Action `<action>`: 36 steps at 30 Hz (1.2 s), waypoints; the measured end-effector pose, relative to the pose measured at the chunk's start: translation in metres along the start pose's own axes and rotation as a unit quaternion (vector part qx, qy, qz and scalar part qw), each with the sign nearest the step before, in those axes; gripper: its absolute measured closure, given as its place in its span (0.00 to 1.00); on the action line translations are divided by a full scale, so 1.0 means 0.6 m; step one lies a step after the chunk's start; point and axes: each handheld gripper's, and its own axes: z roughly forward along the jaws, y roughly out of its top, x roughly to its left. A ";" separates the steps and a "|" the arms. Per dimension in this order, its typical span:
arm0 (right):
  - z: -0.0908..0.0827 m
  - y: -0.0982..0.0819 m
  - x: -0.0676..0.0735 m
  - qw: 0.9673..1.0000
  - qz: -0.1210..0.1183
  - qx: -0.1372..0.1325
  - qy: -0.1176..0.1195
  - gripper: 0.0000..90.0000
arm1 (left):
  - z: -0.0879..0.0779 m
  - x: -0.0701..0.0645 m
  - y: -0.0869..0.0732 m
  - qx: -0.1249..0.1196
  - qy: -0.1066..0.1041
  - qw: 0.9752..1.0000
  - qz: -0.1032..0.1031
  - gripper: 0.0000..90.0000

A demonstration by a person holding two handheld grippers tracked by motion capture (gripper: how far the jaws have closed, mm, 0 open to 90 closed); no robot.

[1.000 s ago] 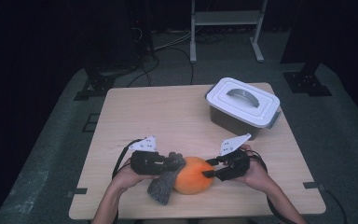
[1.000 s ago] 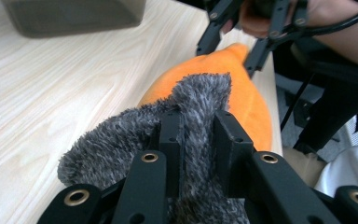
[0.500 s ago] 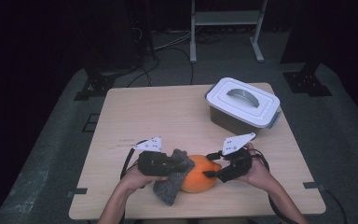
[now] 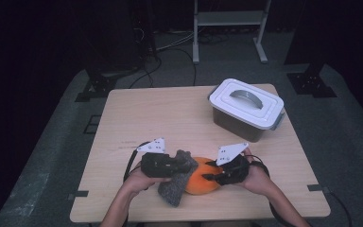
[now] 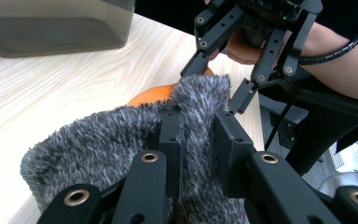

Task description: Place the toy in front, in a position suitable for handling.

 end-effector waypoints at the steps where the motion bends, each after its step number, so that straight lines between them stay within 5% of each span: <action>1: -0.001 0.002 0.000 1.000 0.002 -0.004 0.001 0.71 | -0.004 0.000 0.002 0.001 0.001 1.000 0.000 0.83; 10: 0.015 0.032 -0.003 0.997 0.015 -0.050 0.051 0.75 | -0.037 -0.007 0.020 -0.008 0.000 1.000 0.021 0.83; 15: 0.025 0.022 -0.011 0.996 0.025 -0.049 0.073 0.74 | -0.036 -0.003 0.010 0.012 0.010 1.000 0.020 0.83; 21: 0.009 -0.004 -0.029 0.995 0.034 -0.049 0.076 0.70 | -0.040 0.008 0.003 0.009 0.017 1.000 0.011 0.83; 30: -0.013 -0.041 -0.060 0.994 0.055 -0.052 0.081 0.61 | -0.022 0.007 0.010 -0.001 -0.001 1.000 0.012 0.83; 36: -0.023 -0.034 -0.052 0.995 0.054 -0.041 0.070 0.47 | -0.004 0.009 0.011 -0.008 0.005 1.000 -0.011 0.83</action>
